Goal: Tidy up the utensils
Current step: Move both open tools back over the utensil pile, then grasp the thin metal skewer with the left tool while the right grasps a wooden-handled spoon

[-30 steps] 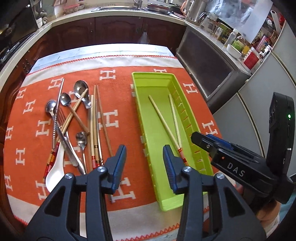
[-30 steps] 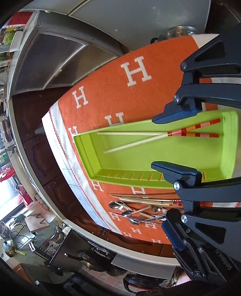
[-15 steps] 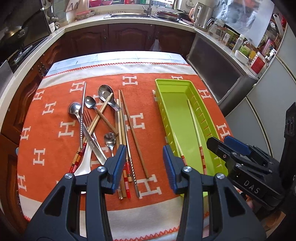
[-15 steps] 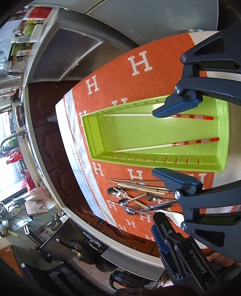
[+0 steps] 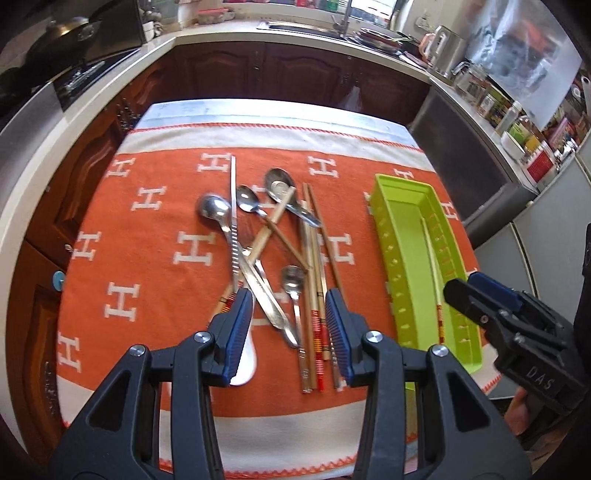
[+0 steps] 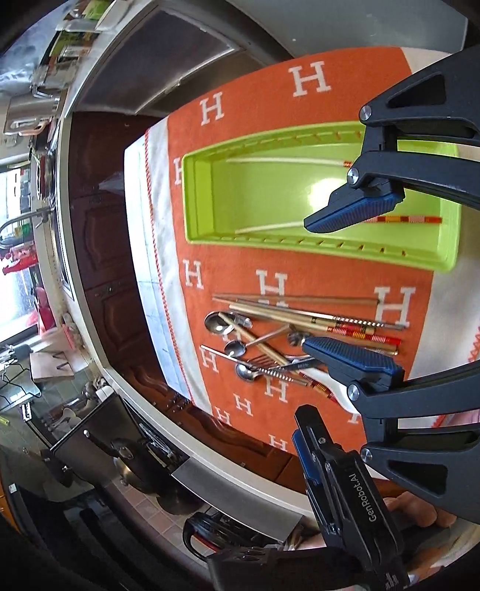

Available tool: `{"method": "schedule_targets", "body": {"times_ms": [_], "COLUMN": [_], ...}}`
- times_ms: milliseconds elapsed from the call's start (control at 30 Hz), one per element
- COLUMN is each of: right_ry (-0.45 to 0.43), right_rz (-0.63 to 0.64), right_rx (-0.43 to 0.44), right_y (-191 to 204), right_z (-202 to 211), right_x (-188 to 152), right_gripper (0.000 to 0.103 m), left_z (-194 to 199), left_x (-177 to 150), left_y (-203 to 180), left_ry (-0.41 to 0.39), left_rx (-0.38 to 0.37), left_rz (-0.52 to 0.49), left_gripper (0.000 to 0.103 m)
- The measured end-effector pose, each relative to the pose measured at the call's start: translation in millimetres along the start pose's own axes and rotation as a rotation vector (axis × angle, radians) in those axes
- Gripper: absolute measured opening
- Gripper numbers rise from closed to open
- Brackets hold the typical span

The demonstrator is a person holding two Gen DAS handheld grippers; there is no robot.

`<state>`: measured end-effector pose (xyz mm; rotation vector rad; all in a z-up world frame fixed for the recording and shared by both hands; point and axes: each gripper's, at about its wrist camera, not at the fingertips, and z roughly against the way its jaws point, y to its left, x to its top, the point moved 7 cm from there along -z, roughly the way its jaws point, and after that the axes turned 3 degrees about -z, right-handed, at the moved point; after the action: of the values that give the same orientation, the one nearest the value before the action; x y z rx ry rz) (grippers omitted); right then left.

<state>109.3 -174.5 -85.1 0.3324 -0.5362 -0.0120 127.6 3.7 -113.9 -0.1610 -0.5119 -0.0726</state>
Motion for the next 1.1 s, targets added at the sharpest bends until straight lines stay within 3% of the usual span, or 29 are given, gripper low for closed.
{"method": "schedule_targets", "body": {"times_ms": [100, 300, 433, 733, 933, 1100], "right_ry": [0.017, 0.053, 0.091, 0.170, 0.234, 0.290], "right_rz": [0.022, 0.085, 0.099, 0.184, 0.203, 0.228], "right_rx": [0.006, 0.007, 0.039, 0.065, 0.076, 0.060], "right_y": [14.9, 43.4, 57.0, 89.3, 101.0, 105.6], "right_z": [-5.7, -25.7, -47.5, -104.9, -150.5, -191.3], "right_x": [14.2, 43.2, 56.9, 73.3, 68.7, 58.9], "right_gripper": [0.059, 0.056, 0.047, 0.030, 0.027, 0.027], "left_z": [3.6, 2.2, -8.1, -49.4, -82.9, -106.4], "left_x": [7.9, 25.7, 35.2, 54.3, 59.3, 56.0], "left_y": [23.6, 69.9, 90.3, 94.7, 96.7, 103.9], "left_ry": [-0.005, -0.010, 0.027, 0.090, 0.157, 0.204], "left_rx": [-0.019, 0.056, 0.040, 0.004, -0.045, -0.088], "left_rz": [0.038, 0.053, 0.081, 0.046, 0.064, 0.108], "left_gripper": [0.041, 0.041, 0.041, 0.040, 0.029, 0.028]}}
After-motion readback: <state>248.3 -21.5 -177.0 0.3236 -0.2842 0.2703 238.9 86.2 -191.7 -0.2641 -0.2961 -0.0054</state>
